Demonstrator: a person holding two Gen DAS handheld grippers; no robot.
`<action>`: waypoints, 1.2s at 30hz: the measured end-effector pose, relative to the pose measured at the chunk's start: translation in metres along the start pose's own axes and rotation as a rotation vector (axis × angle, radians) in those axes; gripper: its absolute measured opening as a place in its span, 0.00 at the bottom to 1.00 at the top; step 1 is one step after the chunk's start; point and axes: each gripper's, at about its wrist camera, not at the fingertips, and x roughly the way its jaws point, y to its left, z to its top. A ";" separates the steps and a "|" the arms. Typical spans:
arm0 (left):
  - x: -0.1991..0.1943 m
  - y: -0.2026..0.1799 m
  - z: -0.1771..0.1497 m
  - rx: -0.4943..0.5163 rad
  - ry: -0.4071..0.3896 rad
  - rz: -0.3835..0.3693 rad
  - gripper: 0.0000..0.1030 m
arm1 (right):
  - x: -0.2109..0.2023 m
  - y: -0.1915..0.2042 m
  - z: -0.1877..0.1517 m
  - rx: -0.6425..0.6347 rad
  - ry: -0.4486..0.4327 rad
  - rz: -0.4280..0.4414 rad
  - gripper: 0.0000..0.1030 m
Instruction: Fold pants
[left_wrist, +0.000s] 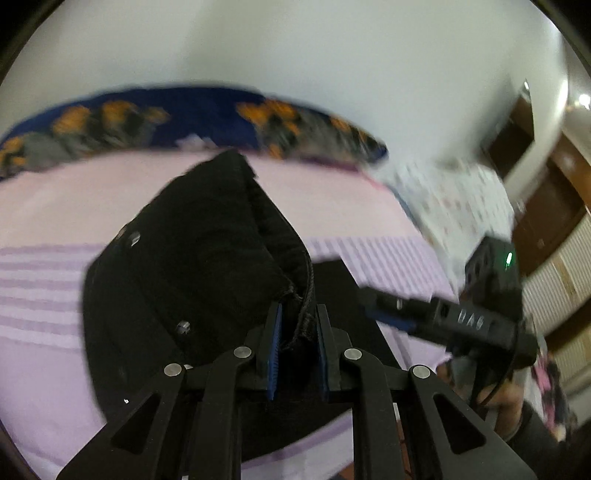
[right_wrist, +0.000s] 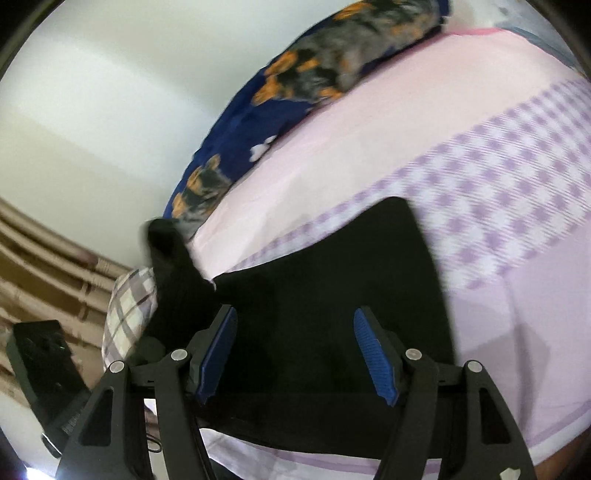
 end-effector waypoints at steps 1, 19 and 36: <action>0.012 -0.007 -0.004 0.004 0.034 -0.001 0.16 | -0.002 -0.007 0.000 0.012 0.000 -0.003 0.62; -0.007 0.004 -0.008 0.015 0.062 -0.056 0.48 | 0.047 -0.012 0.015 -0.076 0.274 0.178 0.62; 0.010 0.080 -0.043 -0.117 0.144 0.093 0.48 | 0.103 -0.007 0.043 -0.229 0.428 0.236 0.49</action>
